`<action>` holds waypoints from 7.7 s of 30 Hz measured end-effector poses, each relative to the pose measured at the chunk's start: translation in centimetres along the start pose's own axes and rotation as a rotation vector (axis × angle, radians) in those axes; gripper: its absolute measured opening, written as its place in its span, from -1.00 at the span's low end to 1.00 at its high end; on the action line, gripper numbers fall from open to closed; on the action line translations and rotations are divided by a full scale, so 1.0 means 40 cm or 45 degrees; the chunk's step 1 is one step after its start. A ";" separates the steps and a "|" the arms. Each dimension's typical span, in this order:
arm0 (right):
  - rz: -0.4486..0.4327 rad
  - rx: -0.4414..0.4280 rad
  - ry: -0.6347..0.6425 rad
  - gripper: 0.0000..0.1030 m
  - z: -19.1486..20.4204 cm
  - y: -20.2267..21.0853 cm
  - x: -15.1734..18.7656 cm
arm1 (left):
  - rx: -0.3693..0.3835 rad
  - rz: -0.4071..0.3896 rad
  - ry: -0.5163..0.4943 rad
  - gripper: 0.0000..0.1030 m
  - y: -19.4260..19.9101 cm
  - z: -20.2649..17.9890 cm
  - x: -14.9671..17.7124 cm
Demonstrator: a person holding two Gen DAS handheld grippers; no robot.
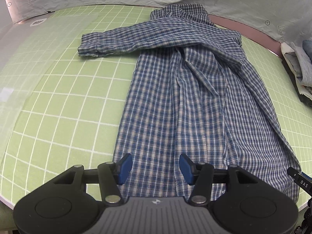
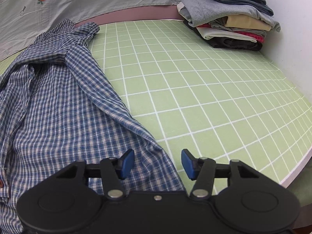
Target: Fold clothes
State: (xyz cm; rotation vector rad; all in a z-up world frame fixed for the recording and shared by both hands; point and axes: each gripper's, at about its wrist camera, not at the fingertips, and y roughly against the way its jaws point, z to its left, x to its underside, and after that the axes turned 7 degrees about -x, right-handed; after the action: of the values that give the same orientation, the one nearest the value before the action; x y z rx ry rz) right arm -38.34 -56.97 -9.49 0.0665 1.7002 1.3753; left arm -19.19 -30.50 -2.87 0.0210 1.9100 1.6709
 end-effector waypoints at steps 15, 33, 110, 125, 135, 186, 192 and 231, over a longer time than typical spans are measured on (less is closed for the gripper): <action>-0.011 -0.171 0.023 -0.89 0.023 0.046 0.023 | -0.030 0.034 0.007 0.06 0.015 0.006 0.065; -0.108 -0.461 -0.012 -0.99 0.262 0.170 -0.001 | -0.023 0.031 -0.119 0.06 0.043 0.125 0.033; -0.025 -0.505 -0.058 -0.39 0.360 -0.329 -0.504 | -0.305 0.002 0.391 0.53 -0.234 0.227 -0.405; 0.070 -0.488 -0.019 -0.71 0.404 -0.408 -0.501 | -0.343 0.005 0.420 0.53 -0.328 0.232 -0.488; 0.037 -0.515 -0.037 -0.94 0.388 -0.388 -0.509 | -0.322 -0.038 0.387 -0.20 -0.317 0.213 -0.495; -0.122 -0.536 -0.079 -0.91 0.358 -0.304 -0.529 | -0.204 -0.201 0.381 -0.84 -0.268 0.195 -0.521; -0.225 -0.605 -0.113 -0.93 0.366 -0.235 -0.558 | -0.168 -0.376 0.447 -0.84 -0.150 0.220 -0.562; -0.006 -0.419 0.065 0.05 0.502 -0.527 -0.654 | -0.359 -0.121 0.492 0.24 -0.358 0.335 -0.541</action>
State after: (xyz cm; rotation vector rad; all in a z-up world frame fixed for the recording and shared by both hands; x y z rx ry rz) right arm 0.10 -64.25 -9.56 -0.1597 1.4926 1.6471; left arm 9.66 -29.81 -7.30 -0.5298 1.8823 1.9702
